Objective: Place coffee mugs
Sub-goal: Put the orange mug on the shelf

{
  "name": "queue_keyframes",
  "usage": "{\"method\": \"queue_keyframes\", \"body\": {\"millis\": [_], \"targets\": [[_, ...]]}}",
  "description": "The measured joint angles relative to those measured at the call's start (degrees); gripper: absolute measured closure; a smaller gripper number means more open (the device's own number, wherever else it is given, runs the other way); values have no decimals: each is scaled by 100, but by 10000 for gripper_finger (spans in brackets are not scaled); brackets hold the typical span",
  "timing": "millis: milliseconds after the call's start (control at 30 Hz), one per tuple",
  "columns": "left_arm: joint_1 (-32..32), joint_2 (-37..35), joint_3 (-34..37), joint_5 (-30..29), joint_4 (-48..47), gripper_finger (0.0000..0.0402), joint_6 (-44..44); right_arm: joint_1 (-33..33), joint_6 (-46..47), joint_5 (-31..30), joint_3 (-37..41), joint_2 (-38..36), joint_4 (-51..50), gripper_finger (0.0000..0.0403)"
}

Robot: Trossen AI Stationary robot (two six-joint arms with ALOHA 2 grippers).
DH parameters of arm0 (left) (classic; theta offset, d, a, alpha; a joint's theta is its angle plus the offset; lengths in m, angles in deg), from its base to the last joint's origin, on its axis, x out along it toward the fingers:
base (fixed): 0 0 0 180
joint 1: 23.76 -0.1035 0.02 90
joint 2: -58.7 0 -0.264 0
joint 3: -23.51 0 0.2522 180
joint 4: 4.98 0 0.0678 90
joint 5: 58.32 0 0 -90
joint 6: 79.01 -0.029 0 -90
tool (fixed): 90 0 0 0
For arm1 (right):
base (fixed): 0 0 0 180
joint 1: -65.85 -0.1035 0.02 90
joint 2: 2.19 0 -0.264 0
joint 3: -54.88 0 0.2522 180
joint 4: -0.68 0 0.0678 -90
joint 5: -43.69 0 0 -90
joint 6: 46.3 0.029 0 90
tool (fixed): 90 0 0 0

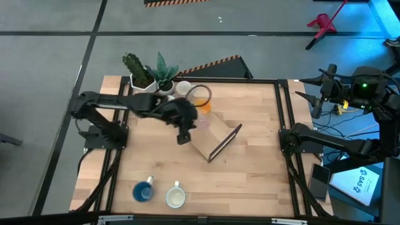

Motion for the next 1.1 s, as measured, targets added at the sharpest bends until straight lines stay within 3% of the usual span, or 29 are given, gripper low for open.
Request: {"method": "queue_keyframes", "body": {"millis": [167, 567, 1100], "targets": [[-246, 743, -622, 97, -5, 385, -1313, 2, -1, 0, 0, 0, -10, 207], [-374, 2126, -1817, 310, -148, 385, -3437, 2, 2, 0, 2, 0, -81, 207], [-378, 3091, -2113, 562, -530, 385, -4347, 1, -4, 0, 2, 0, -207, 207]]}}
